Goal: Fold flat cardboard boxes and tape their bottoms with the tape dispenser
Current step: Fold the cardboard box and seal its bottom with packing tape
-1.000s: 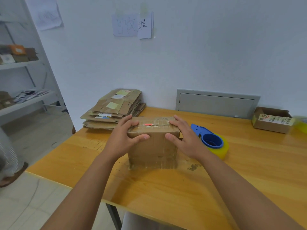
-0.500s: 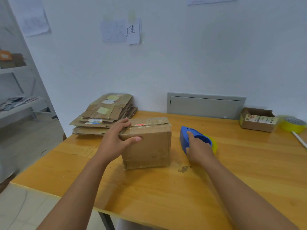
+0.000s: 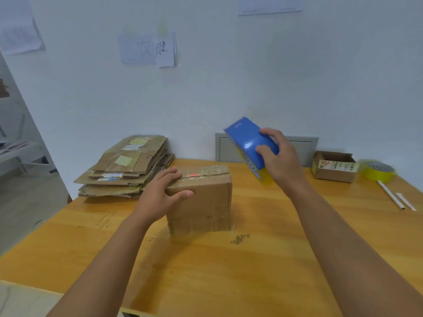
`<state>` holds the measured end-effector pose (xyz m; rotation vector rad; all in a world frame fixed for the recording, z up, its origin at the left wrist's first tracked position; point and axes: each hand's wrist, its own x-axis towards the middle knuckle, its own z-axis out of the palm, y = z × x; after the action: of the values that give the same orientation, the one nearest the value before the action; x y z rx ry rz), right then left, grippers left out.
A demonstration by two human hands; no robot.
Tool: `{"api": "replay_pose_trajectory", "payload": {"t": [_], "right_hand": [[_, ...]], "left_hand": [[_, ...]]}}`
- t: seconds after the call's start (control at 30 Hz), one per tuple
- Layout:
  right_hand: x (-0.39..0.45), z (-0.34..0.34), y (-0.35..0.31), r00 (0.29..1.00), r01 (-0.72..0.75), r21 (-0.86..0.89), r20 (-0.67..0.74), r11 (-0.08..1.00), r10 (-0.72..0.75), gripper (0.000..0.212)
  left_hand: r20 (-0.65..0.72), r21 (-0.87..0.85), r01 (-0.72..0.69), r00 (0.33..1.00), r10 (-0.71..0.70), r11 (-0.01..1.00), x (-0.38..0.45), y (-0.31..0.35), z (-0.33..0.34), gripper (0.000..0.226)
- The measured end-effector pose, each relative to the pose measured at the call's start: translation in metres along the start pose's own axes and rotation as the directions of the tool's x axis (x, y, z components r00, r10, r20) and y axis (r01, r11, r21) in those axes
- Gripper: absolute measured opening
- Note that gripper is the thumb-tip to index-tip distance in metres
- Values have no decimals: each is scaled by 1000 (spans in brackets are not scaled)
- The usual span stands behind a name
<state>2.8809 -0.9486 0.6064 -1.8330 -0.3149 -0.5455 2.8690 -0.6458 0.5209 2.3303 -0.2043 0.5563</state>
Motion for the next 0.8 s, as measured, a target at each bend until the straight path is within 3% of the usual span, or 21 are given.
{"api": "replay_pose_trajectory", "payload": {"t": [0.2, 0.37, 0.6, 0.8], "right_hand": [[14, 30, -39, 973, 82, 190, 196, 978, -119, 62], [29, 62, -37, 933, 51, 205, 340, 978, -119, 50], [51, 61, -24, 923, 84, 40, 374, 996, -94, 38], [48, 69, -15, 896, -32, 101, 444, 994, -17, 32]], "left_hand": [[20, 9, 9, 1000, -10, 1000, 1, -2, 0, 90], [34, -3, 9, 999, -9, 1000, 1, -3, -1, 91], [-35, -10, -20, 999, 19, 1000, 1, -8, 4, 55], [-64, -15, 8, 998, -9, 1000, 0, -6, 9, 61]]}}
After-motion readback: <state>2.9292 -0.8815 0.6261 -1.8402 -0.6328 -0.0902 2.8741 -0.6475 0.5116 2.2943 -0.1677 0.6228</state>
